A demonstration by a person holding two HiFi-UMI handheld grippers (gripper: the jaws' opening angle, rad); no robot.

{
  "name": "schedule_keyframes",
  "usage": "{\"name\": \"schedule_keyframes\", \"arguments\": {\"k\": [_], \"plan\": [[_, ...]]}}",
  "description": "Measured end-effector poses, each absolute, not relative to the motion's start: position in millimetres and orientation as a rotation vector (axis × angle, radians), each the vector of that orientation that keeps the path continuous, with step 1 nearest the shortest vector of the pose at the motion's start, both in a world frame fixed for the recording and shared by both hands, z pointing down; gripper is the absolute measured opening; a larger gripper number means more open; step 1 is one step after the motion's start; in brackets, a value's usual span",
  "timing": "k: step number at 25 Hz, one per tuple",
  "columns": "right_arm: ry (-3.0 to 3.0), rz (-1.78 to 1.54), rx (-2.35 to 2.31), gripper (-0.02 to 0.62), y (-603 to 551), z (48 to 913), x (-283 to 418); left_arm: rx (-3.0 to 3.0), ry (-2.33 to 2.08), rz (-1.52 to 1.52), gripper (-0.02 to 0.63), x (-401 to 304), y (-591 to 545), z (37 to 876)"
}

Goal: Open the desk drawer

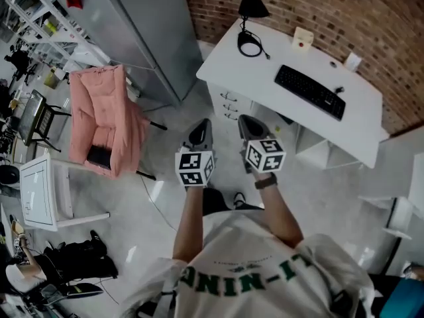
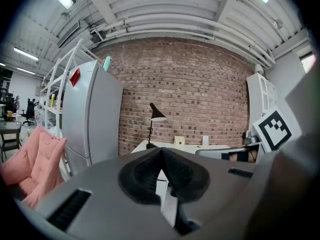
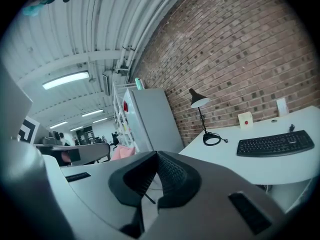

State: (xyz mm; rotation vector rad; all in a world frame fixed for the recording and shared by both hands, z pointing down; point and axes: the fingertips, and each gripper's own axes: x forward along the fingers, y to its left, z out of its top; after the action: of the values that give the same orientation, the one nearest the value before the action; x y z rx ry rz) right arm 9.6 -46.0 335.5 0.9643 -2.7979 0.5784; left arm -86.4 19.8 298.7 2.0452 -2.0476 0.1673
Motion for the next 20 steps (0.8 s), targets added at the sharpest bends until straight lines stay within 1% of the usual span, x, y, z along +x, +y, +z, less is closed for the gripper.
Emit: {"name": "schedule_keyframes", "arguments": {"k": [9,15,20], "plan": [[-2.675,0.684,1.179,0.004,-116,377,-9,2.246,-1.798,0.190,-0.005,-105,-82,333],[-2.572,0.756,1.318,0.003,-154,401,-25,2.232,-1.653,0.307,-0.005,-129,-138,376],[-2.489,0.800,1.393,0.005,-165,432,-43,2.221,-1.520,0.359,-0.005,-147,-161,425]]}}
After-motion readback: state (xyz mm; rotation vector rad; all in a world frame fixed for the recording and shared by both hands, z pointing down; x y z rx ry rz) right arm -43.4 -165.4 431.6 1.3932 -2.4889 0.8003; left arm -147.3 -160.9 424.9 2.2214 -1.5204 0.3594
